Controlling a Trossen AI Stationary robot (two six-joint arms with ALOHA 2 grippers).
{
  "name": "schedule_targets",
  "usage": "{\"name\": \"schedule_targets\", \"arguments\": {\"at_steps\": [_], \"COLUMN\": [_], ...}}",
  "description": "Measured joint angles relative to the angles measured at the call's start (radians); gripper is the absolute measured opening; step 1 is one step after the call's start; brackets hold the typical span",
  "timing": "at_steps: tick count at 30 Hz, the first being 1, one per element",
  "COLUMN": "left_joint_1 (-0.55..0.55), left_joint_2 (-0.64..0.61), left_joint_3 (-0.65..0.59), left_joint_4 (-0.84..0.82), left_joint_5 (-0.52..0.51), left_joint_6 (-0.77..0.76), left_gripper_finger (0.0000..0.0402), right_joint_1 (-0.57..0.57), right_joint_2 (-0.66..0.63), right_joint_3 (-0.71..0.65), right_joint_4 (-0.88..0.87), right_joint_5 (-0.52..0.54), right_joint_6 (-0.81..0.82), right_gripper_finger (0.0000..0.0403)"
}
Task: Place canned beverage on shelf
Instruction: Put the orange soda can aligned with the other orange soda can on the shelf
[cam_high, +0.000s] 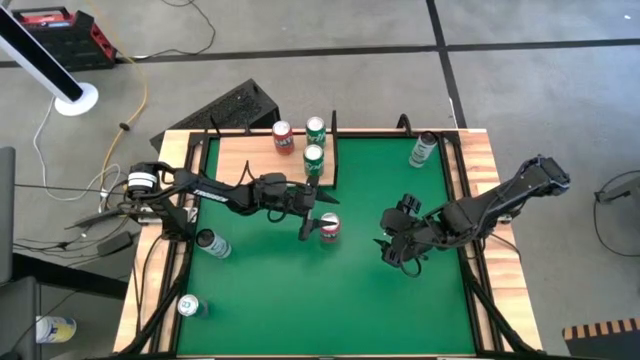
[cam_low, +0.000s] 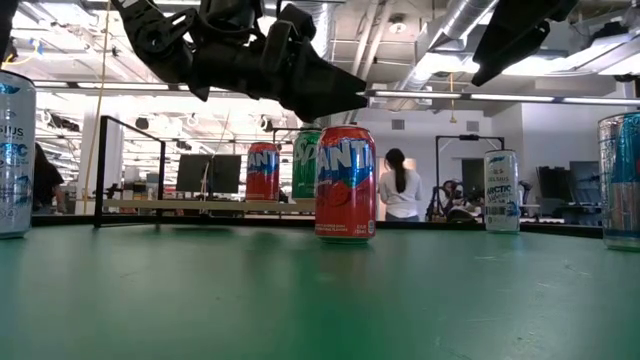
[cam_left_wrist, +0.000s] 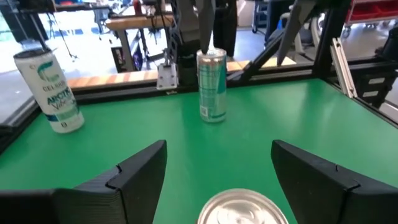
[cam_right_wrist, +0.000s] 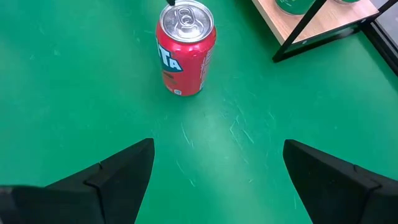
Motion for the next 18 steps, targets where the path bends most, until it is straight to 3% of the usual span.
{"name": "schedule_targets", "arguments": {"at_steps": [6, 14, 18], "left_joint_1": [0.0, -0.011, -0.029], "left_joint_2": [0.0, 0.0, 0.002], "left_joint_3": [0.0, 0.0, 0.0], "left_joint_4": [0.015, 0.013, -0.027], "left_joint_5": [0.0, -0.08, -0.076], "left_joint_6": [-0.012, -0.048, -0.068], "left_gripper_finger": [0.0298, 0.039, 0.039], "right_joint_1": [0.0, 0.0, 0.0], "right_joint_2": [0.0, 0.0, 0.0], "right_joint_3": [0.0, 0.0, 0.0], "right_joint_4": [0.0, -0.001, -0.001], "right_joint_5": [0.0, 0.0, 0.0], "right_joint_6": [0.0, 0.0, 0.0], "right_gripper_finger": [0.0379, 0.0379, 0.0379]}}
